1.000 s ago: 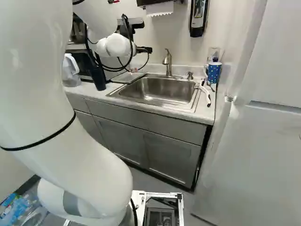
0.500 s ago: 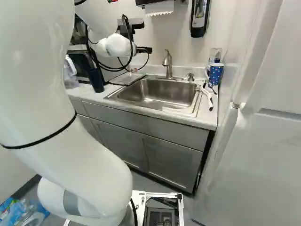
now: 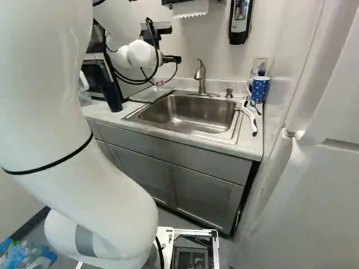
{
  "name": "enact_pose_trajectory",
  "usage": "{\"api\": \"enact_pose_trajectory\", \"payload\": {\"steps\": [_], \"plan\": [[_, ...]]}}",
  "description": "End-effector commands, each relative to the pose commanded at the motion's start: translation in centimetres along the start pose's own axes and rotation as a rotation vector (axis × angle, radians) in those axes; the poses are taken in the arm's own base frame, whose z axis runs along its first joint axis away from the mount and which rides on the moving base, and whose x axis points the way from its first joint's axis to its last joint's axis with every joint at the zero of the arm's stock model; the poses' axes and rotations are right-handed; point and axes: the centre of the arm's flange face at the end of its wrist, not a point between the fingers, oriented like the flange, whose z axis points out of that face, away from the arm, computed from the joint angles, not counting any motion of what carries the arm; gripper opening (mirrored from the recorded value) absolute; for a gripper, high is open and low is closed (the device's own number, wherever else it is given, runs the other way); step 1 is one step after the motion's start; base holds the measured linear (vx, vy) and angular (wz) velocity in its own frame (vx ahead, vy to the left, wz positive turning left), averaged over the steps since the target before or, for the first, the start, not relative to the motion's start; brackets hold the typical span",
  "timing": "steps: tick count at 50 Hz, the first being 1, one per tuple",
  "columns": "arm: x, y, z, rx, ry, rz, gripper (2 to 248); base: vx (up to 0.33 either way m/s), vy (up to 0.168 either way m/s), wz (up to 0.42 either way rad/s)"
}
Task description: Rinse the cup and place it in the tray
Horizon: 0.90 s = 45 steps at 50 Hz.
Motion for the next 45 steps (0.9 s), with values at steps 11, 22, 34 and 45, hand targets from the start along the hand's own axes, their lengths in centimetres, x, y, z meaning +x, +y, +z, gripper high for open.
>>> {"api": "enact_pose_trajectory", "payload": {"steps": [11, 22, 34, 45], "plan": [[0.0, 0.0, 0.0, 0.0, 0.0, 0.0, 247, 0.0, 0.0, 0.0], [0.0, 0.0, 0.0, 0.0, 0.0, 0.0, 247, 0.0, 0.0, 0.0], [0.02, 0.0, 0.1, 0.0, 0.0, 0.0, 247, 0.0, 0.0, 0.0], [0.05, 0.14, 0.45, -0.003, -0.003, 0.0, 247, 0.0, 0.0, 0.0]]}}
